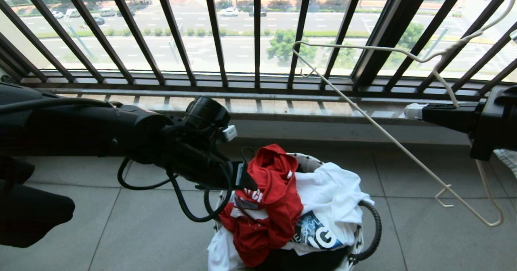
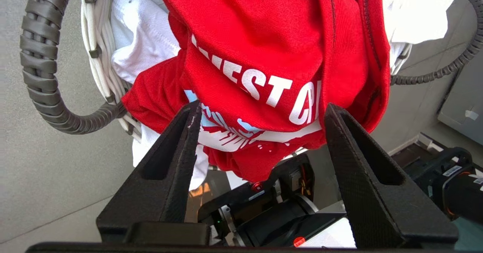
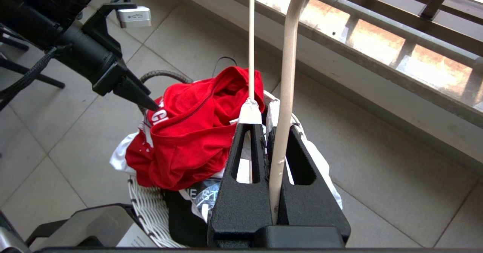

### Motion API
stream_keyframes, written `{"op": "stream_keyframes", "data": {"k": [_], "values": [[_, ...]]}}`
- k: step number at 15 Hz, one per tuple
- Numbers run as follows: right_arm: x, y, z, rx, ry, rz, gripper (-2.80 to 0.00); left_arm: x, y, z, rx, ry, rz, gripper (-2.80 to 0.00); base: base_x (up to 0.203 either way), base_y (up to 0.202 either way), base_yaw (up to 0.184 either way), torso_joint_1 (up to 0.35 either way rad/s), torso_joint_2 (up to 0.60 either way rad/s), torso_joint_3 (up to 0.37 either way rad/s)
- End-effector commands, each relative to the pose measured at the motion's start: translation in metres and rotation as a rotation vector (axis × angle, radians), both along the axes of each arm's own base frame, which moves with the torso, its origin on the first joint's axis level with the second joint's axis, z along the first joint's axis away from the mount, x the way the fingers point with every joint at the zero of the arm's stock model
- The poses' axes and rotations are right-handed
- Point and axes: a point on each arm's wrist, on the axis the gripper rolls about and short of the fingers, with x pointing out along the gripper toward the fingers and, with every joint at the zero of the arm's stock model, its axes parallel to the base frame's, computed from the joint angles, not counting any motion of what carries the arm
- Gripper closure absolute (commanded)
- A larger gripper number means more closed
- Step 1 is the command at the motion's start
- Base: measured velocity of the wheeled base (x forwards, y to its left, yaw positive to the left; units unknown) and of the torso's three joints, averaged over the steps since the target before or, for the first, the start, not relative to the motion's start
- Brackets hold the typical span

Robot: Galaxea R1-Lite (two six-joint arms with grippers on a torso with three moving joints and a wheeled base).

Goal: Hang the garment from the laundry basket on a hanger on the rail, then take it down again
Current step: Pick up clothes from the basket

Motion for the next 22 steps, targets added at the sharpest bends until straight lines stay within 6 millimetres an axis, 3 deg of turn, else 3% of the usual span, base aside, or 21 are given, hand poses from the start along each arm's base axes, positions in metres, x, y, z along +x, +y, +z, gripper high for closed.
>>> {"op": "stream_keyframes", "data": {"k": [1,6,7,14,17,19,22], "values": [[-0.003,-0.001,0.002,0.002,-0.011,0.001,0.0,0.011,-0.008,-0.012,-0.015,-0.007,0.045,-2.8,0.0,0.0,0.0,0.0,0.0,0.0],[-0.005,-0.003,0.004,0.004,-0.02,-0.007,0.0,0.025,-0.015,-0.031,-0.011,-0.029,0.119,-2.8,0.0,0.0,0.0,0.0,0.0,0.0],[-0.005,-0.003,0.004,0.004,-0.02,-0.009,0.0,0.025,-0.015,-0.033,-0.005,-0.026,0.119,0.0,0.0,0.0,0.0,0.0,0.0,0.0],[-0.005,-0.003,0.004,0.004,-0.02,-0.009,0.0,0.018,-0.018,-0.026,-0.013,-0.037,0.101,0.0,0.0,0.0,0.0,0.0,0.0,0.0],[-0.005,-0.005,0.004,0.005,-0.021,-0.018,0.0,-0.001,-0.029,-0.032,0.046,-0.022,0.027,0.0,0.0,0.0,0.0,0.0,0.0,0.0],[-0.004,-0.006,0.005,0.005,-0.023,-0.024,0.0,-0.015,-0.03,-0.038,0.186,0.021,-0.019,0.0,0.0,0.0,0.0,0.0,0.0,0.0],[-0.004,-0.006,0.005,0.007,-0.023,-0.025,0.0,-0.044,-0.026,-0.023,0.32,0.062,-0.103,0.0,0.0,0.0,0.0,0.0,0.0,0.0]]}}
